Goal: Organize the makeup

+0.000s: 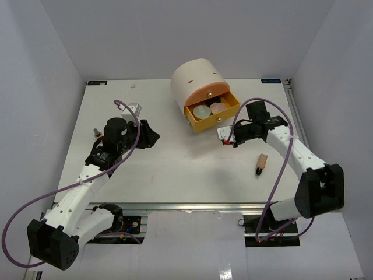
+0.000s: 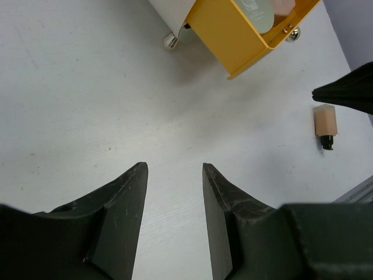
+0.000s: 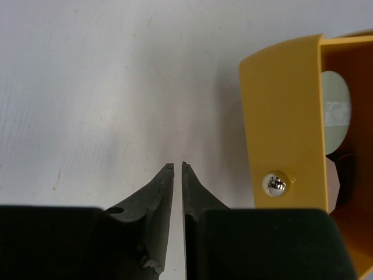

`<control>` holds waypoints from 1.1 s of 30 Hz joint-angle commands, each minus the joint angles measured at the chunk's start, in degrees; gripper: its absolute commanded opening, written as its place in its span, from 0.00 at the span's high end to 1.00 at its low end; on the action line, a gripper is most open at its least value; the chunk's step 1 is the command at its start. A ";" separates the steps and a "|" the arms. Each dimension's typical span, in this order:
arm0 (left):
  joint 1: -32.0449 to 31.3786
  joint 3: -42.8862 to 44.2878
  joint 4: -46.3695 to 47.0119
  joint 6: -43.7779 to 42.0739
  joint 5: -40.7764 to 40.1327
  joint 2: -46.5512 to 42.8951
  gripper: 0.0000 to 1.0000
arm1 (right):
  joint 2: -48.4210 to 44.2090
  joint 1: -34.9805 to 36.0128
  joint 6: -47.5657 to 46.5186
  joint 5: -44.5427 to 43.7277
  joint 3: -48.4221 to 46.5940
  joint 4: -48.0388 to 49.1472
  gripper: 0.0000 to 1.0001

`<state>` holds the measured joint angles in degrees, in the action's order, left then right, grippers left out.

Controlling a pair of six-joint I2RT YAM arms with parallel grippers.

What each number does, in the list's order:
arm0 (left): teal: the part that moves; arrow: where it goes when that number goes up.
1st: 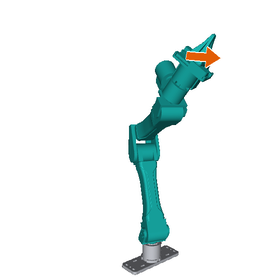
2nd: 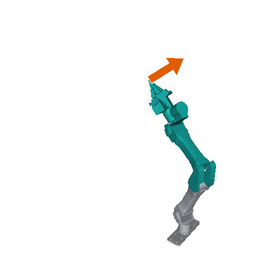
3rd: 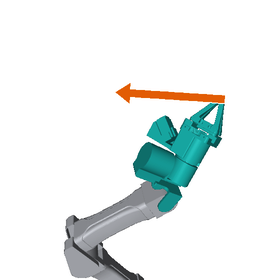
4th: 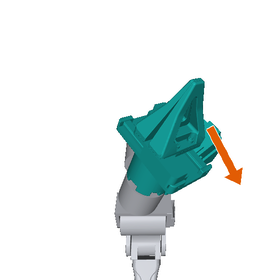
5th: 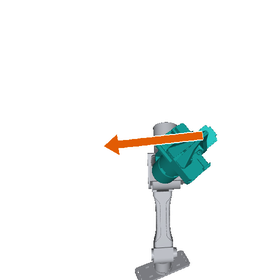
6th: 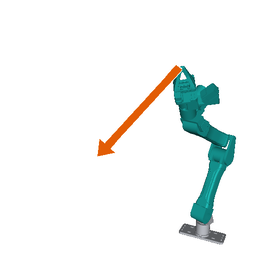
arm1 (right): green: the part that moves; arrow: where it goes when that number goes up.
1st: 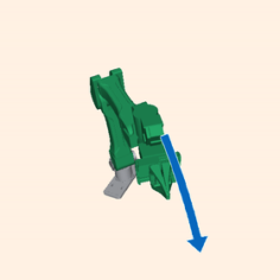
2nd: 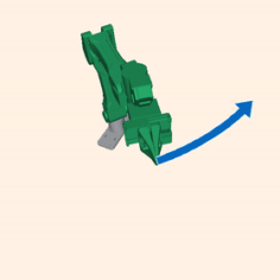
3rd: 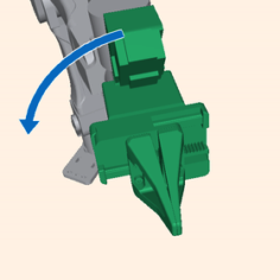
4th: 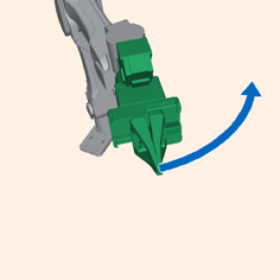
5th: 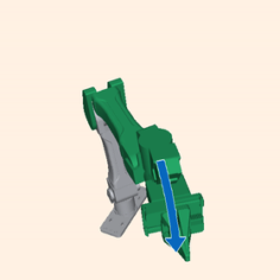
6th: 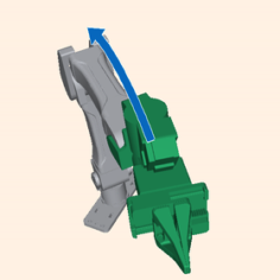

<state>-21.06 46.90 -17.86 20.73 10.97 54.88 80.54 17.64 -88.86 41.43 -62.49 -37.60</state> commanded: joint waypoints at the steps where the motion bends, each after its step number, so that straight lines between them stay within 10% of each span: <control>1: 0.39 -2.89 2.92 -1.65 -2.10 -3.57 0.46 | 6.53 1.82 -3.23 -8.40 -5.36 -1.03 0.87; 17: 1.08 -5.33 4.53 -1.66 -1.19 -4.49 0.45 | 21.63 3.96 12.38 -19.90 -16.15 19.94 0.83; 33: 1.55 -5.64 5.12 -1.88 0.14 -3.77 0.43 | 27.51 8.11 27.21 -26.27 -22.44 31.94 0.59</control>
<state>-19.92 41.69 -14.41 19.51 10.10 51.66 107.31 25.71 -67.10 17.49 -81.53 -13.98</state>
